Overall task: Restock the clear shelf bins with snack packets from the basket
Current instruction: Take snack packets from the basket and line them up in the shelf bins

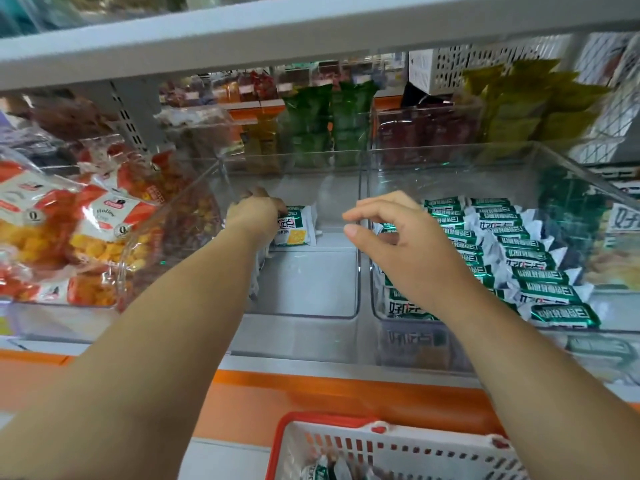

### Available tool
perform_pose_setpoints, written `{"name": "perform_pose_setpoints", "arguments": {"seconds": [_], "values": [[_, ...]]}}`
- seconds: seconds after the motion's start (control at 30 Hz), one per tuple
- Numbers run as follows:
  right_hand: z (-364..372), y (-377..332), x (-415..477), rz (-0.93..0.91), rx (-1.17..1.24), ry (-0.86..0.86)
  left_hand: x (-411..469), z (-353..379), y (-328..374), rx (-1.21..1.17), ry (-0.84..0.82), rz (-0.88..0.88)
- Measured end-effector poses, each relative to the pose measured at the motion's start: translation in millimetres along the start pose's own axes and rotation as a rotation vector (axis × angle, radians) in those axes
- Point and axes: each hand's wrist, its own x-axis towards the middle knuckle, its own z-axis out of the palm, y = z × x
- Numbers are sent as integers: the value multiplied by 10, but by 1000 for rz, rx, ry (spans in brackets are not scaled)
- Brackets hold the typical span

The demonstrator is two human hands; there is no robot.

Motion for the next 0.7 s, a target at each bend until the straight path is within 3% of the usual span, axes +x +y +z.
{"name": "perform_pose_setpoints", "arguments": {"seconds": [0.3,0.5,0.6,0.7], "values": [[15,-13,-10,-18,-32,4,-143,-151,63,-71,69,9],[29,-107,-230,-101,-191,39,-951,-459,182,-462,238,114],[109,-154,-450,-224,-320,90,-1549,-481,260,-663,430,218],[134,-154,-738,-463,-469,158,-2078,-378,279,-729,549,344]]}}
